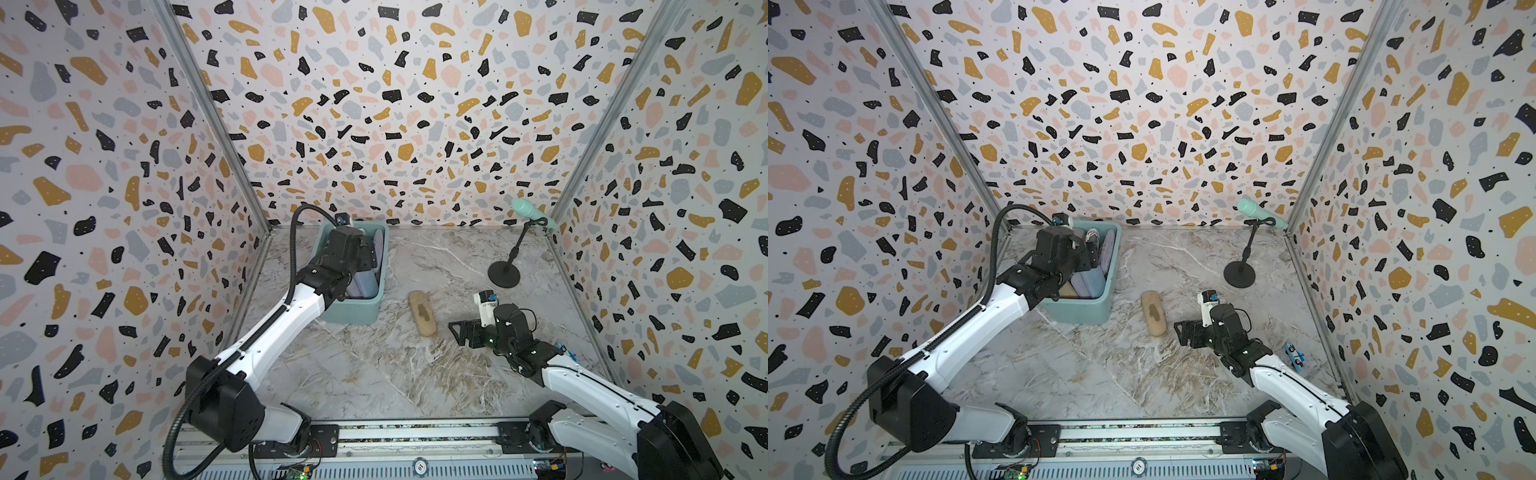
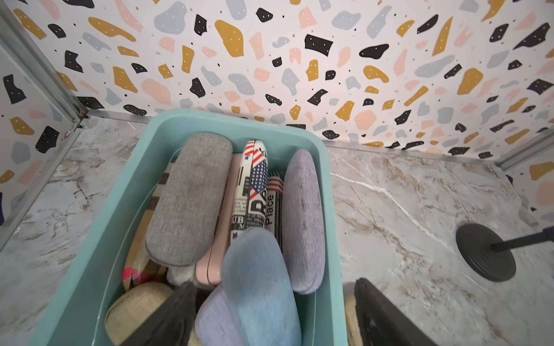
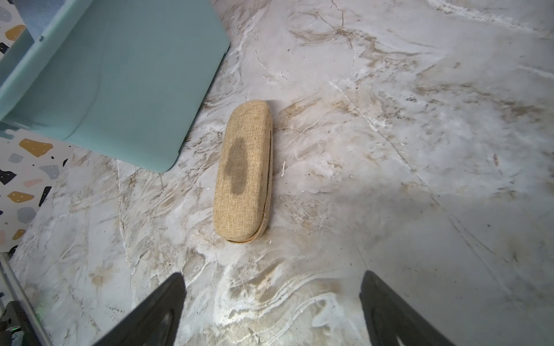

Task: Put the glasses cases into the storage boxes
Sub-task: Adjust the glasses case in the storage box.

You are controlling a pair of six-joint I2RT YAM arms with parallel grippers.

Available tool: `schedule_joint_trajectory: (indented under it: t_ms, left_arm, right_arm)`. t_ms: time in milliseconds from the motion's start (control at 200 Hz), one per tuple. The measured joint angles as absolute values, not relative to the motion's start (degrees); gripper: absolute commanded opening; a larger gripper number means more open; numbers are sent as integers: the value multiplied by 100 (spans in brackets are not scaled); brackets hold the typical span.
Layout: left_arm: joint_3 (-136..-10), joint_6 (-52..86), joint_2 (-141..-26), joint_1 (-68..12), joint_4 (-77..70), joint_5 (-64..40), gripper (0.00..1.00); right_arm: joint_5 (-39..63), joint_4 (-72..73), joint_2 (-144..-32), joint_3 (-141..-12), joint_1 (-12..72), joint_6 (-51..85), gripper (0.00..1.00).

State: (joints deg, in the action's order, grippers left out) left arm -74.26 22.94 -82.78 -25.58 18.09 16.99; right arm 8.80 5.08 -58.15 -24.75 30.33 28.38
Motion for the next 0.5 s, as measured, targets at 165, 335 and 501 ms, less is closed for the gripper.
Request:
schedule_joint_trajectory:
  t_ms: [165, 335, 501]
  left_arm:
    - [-7894, 2147, -9137, -2429, 1782, 1546, 78]
    - [-8103, 2040, -9819, -2335, 1844, 1162, 74]
    - [-7647, 2156, -9537, -2311, 1570, 668, 74]
  right_arm:
    - [947, 478, -5747, -2469, 3033, 2888, 92]
    - [947, 390, -5636, -2438, 3033, 2891, 92]
    - [937, 377, -5518, -2379, 3033, 2891, 92]
